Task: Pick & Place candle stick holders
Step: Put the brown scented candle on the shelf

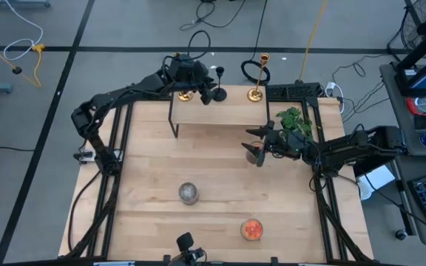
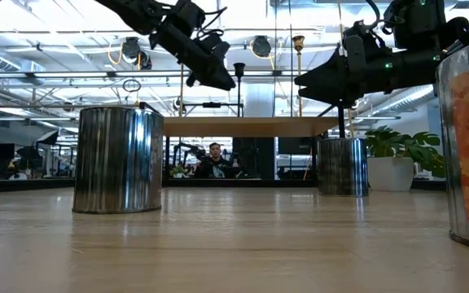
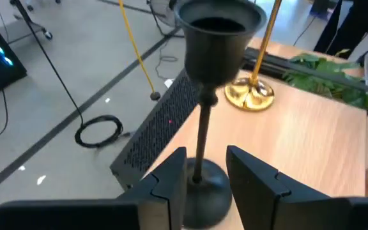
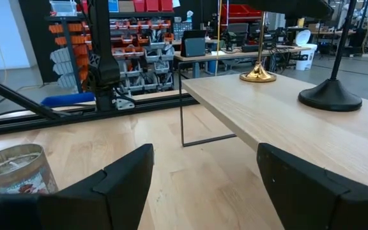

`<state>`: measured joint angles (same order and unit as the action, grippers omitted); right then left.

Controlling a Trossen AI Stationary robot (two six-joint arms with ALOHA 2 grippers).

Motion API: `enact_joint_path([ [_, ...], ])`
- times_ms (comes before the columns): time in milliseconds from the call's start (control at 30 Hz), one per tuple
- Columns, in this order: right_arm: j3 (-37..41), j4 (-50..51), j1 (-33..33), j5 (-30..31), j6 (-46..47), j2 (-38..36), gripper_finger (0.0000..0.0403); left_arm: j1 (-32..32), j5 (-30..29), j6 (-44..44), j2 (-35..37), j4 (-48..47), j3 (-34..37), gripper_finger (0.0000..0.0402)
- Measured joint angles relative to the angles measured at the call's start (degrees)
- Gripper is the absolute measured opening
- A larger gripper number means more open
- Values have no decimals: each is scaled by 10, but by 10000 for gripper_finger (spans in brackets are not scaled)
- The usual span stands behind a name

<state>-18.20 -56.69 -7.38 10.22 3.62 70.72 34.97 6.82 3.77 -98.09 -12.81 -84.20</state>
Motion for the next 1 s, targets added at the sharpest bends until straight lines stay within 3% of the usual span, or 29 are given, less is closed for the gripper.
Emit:
enact_joint_path([
  [267, 0, 0, 0, 0, 1, 0, 279, -23, 13, 5, 40, -126, 0, 118],
  [433, 0, 0, 0, 0, 0, 0, 279, -64, 59, 41, 66, -218, 0, 118],
  [800, 0, 0, 0, 0, 0, 0, 279, -223, 54, 48, 73, -429, 0, 118],
  [1000, 0, 0, 0, 0, 1, 0, 279, -318, 30, 25, 70, -465, 32, 118],
])
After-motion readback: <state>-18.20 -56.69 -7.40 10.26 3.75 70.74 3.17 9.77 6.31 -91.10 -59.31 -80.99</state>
